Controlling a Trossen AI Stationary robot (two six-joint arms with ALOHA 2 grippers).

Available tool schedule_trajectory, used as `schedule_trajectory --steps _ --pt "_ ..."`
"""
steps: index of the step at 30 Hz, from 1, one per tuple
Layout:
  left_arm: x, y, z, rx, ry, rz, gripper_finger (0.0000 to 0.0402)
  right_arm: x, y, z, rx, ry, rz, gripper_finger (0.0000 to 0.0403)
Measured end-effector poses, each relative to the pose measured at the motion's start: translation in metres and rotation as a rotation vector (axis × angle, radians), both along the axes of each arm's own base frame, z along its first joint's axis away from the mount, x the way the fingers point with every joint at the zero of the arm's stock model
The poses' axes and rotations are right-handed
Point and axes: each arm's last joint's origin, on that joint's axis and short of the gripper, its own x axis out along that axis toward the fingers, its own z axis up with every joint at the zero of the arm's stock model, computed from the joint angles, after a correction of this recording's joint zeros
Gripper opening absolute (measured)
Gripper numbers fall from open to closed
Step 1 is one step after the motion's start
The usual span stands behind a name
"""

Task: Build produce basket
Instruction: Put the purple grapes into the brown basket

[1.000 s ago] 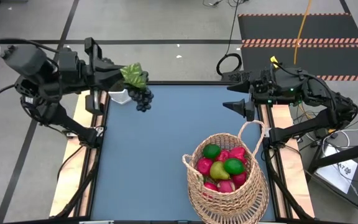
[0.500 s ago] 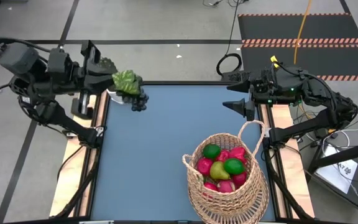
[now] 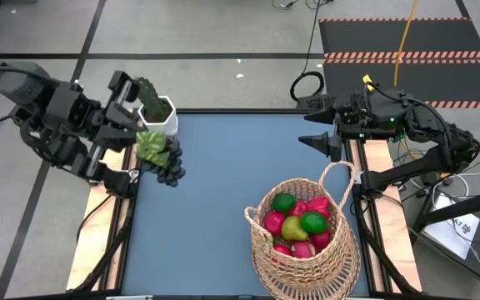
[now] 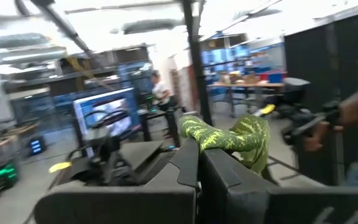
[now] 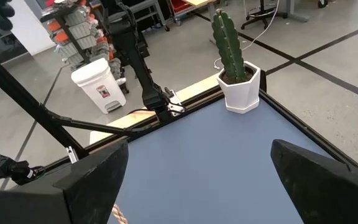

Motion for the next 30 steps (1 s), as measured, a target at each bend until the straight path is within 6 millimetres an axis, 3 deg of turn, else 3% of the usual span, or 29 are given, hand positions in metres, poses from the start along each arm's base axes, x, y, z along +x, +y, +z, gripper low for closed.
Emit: schedule_trajectory --steps 10,30 --pt "-0.003 -0.008 0.0 0.039 -0.014 -0.12 0.0002 0.0 0.002 0.0 0.022 -0.004 0.004 0.0389" --pt "-0.001 -0.006 0.0 -0.012 0.007 -0.046 0.0003 0.009 0.016 -0.003 0.097 -0.001 0.051 0.0389"
